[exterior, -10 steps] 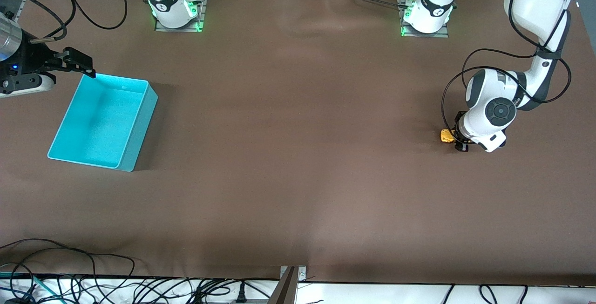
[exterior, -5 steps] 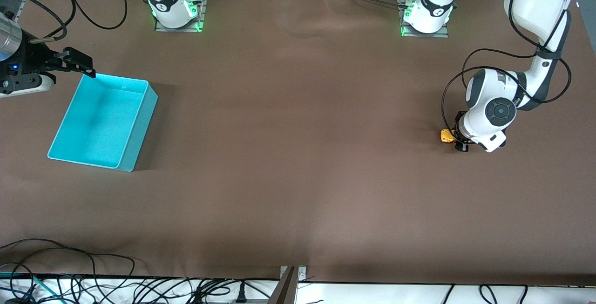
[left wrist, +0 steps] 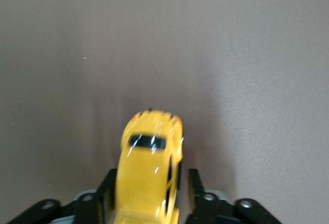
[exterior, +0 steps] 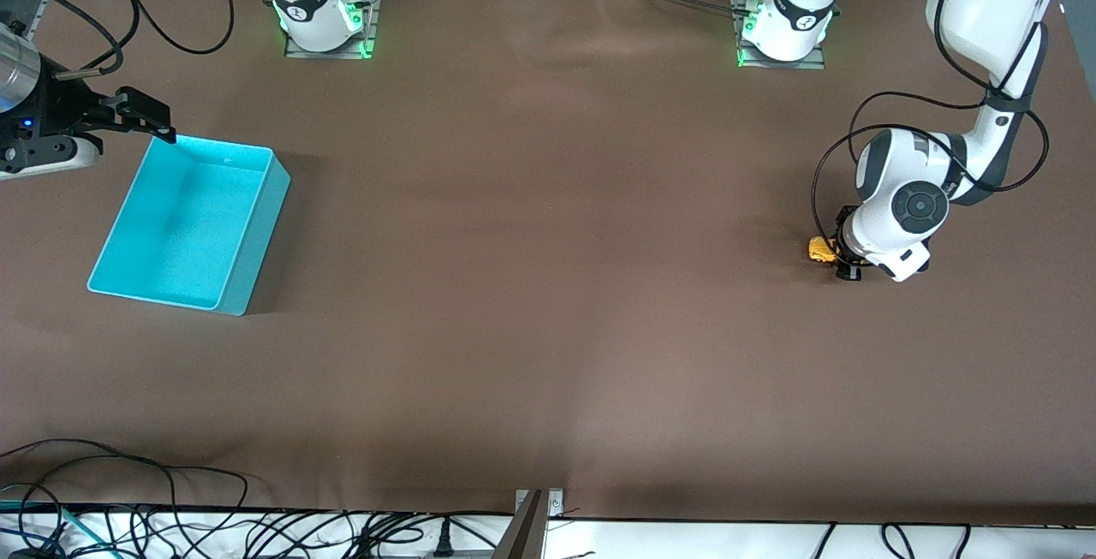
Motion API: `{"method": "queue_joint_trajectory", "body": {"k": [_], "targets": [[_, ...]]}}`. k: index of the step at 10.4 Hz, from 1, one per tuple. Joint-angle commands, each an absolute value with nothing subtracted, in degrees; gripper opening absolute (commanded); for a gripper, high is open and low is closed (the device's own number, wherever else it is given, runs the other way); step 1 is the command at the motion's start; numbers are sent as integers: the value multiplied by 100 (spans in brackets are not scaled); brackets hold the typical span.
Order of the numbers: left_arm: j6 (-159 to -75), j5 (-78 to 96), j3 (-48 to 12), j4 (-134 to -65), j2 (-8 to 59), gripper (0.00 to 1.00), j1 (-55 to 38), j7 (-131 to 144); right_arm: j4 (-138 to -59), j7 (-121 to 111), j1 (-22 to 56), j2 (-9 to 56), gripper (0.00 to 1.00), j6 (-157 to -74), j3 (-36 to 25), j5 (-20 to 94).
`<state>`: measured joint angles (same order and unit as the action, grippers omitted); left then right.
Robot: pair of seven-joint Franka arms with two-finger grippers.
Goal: Wind up and store yellow beetle car
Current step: 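Pull the held car backward along the table with the left gripper, then open the left gripper to release the car toward the cyan box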
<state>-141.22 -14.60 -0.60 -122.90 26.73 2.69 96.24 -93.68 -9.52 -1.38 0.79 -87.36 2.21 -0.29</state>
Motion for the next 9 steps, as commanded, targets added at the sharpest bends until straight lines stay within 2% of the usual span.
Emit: {"method": "queue_joint_trajectory", "body": {"k": [1, 6, 9], "targets": [[-14150, -1565, -44, -12085, 2786, 77, 308, 9536, -9343, -888, -123, 97, 100, -8701, 229, -88], [-14107, -1565, -44, -12085, 2672, 76, 308, 9527, -9343, -896, -123, 97, 100, -8675, 220, -88], [-13791, -1556, -53, -12076, 2444, 76, 325, 9510, -9343, -914, -132, 97, 100, -8649, 202, -79]]}}
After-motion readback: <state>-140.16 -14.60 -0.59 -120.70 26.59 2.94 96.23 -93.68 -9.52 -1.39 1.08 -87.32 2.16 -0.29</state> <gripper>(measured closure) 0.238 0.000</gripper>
